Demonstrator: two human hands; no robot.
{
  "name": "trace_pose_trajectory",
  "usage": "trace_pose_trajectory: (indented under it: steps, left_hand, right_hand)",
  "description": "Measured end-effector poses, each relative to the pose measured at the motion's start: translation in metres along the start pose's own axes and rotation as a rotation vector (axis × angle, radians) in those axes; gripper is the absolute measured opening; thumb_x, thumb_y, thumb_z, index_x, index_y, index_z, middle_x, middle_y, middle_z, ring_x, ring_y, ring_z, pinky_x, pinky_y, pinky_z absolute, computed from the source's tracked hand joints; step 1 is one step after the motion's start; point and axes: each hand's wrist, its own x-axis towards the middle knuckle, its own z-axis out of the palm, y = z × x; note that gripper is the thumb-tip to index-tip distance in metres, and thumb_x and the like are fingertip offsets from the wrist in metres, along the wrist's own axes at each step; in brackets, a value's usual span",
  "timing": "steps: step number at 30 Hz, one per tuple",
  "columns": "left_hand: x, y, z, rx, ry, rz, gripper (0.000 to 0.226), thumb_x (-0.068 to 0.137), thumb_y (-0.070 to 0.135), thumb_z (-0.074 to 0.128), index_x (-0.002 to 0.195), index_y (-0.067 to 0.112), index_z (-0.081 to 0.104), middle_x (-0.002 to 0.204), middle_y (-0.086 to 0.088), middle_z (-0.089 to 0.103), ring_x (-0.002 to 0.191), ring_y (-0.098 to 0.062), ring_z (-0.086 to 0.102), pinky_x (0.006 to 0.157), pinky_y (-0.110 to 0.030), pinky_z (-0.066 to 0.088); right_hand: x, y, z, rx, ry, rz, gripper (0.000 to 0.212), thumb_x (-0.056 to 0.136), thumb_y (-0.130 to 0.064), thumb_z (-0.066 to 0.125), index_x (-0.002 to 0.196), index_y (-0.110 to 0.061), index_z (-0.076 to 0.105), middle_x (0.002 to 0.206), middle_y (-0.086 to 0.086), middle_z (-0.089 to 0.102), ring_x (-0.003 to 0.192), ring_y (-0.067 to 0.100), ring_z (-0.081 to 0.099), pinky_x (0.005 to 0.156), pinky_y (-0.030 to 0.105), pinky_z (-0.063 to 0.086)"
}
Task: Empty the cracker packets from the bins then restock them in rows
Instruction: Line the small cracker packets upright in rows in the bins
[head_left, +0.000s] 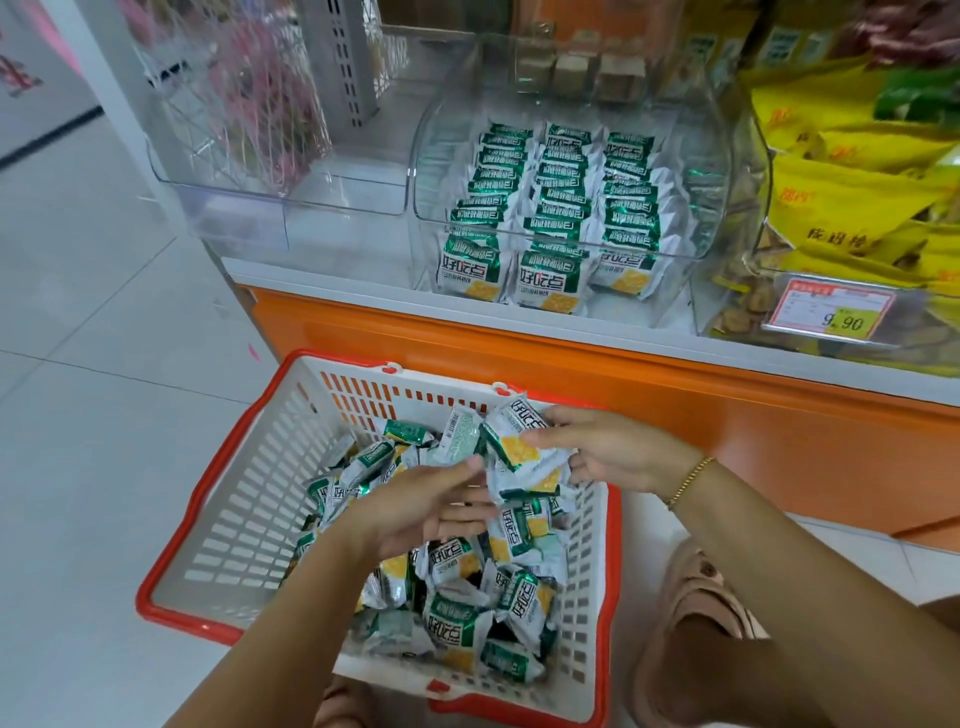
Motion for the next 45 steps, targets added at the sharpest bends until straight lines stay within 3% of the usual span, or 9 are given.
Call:
trace_pose_trajectory:
  steps: [5,13,19,25,28,33,37,40,45]
  left_hand:
    - [-0.008,0.023,0.026,-0.223,-0.044,0.136,0.05,0.076,0.01,0.068,0.12,-0.008,0.052,0.107,-0.013,0.071,0.103,-0.031,0.067,0.083,-0.034,0.057]
    - [-0.012,0.039,0.022,-0.332,0.057,0.263,0.091,0.067,0.01,0.077,0.143,-0.005,0.03,0.127,-0.016,0.054,0.106,-0.035,0.064,0.077,-0.038,0.058]
    - [-0.028,0.058,0.042,-0.105,0.05,0.399,0.032,0.092,0.021,0.055,0.117,0.003,0.062,0.114,-0.018,0.067,0.098,-0.033,0.068,0.081,-0.033,0.057]
    - [-0.053,0.082,0.054,0.112,0.005,0.514,0.05,0.076,0.042,0.061,0.115,0.011,0.063,0.114,-0.009,0.069,0.104,-0.024,0.066,0.087,-0.032,0.055]
    - [-0.06,0.097,0.059,0.277,0.001,0.554,0.053,0.073,0.041,0.079,0.118,0.02,0.063,0.114,0.0,0.07,0.105,-0.018,0.066,0.087,-0.033,0.054]
    - [-0.066,0.135,0.072,0.608,0.193,0.765,0.074,0.06,0.063,0.077,0.123,0.028,0.058,0.115,0.012,0.067,0.106,-0.005,0.062,0.089,-0.024,0.049]
    - [-0.056,0.155,0.088,0.394,0.242,0.854,0.074,0.049,0.059,0.079,0.117,0.038,0.058,0.118,0.006,0.065,0.111,-0.012,0.06,0.088,-0.035,0.052]
    - [-0.049,0.166,0.095,0.149,0.057,0.692,0.084,0.055,0.029,0.091,0.129,0.018,0.051,0.121,-0.008,0.063,0.107,-0.021,0.065,0.077,-0.031,0.057]
    - [-0.04,0.173,0.098,0.009,-0.031,0.596,0.034,0.081,0.004,0.066,0.113,-0.003,0.058,0.101,-0.014,0.072,0.09,-0.021,0.071,0.072,-0.021,0.057]
  right_hand:
    - [-0.005,-0.014,-0.01,0.356,-0.076,-0.132,0.108,0.064,-0.033,0.088,0.148,-0.005,0.027,0.134,0.014,0.057,0.117,0.027,0.06,0.104,0.046,0.045]
    - [-0.052,-0.057,-0.036,0.028,0.01,-0.407,0.066,0.065,-0.037,0.086,0.113,0.003,0.064,0.115,0.015,0.067,0.101,0.018,0.064,0.084,0.023,0.052]
    - [-0.053,-0.063,-0.008,-0.252,0.121,-0.468,0.028,0.065,-0.027,0.076,0.086,-0.012,0.065,0.096,-0.004,0.073,0.089,0.006,0.066,0.076,0.019,0.052]
    - [-0.067,-0.082,-0.009,-0.341,0.246,-0.5,0.059,0.053,-0.038,0.083,0.1,-0.016,0.056,0.104,-0.005,0.07,0.096,0.008,0.064,0.08,0.024,0.05]
    - [-0.085,-0.11,-0.01,-0.605,0.209,-0.424,0.066,0.057,-0.046,0.081,0.115,-0.037,0.051,0.121,-0.019,0.057,0.112,-0.001,0.055,0.091,0.015,0.045]
    - [-0.12,-0.169,-0.002,-1.112,0.308,-0.396,0.069,0.077,-0.045,0.073,0.136,-0.021,0.047,0.133,-0.008,0.054,0.115,0.007,0.054,0.091,0.019,0.047]
    - [-0.135,-0.205,-0.005,-1.329,0.388,-0.434,0.052,0.08,-0.045,0.071,0.123,-0.02,0.057,0.109,-0.005,0.065,0.089,0.009,0.059,0.077,0.027,0.045]
    - [-0.138,-0.219,-0.027,-1.299,0.435,-0.405,0.062,0.077,-0.051,0.071,0.13,-0.025,0.053,0.12,-0.011,0.062,0.09,0.0,0.057,0.074,0.018,0.044]
    - [-0.124,-0.214,-0.058,-1.073,0.503,-0.369,0.076,0.073,-0.054,0.072,0.138,-0.025,0.047,0.133,-0.013,0.053,0.113,0.004,0.055,0.095,0.023,0.041]
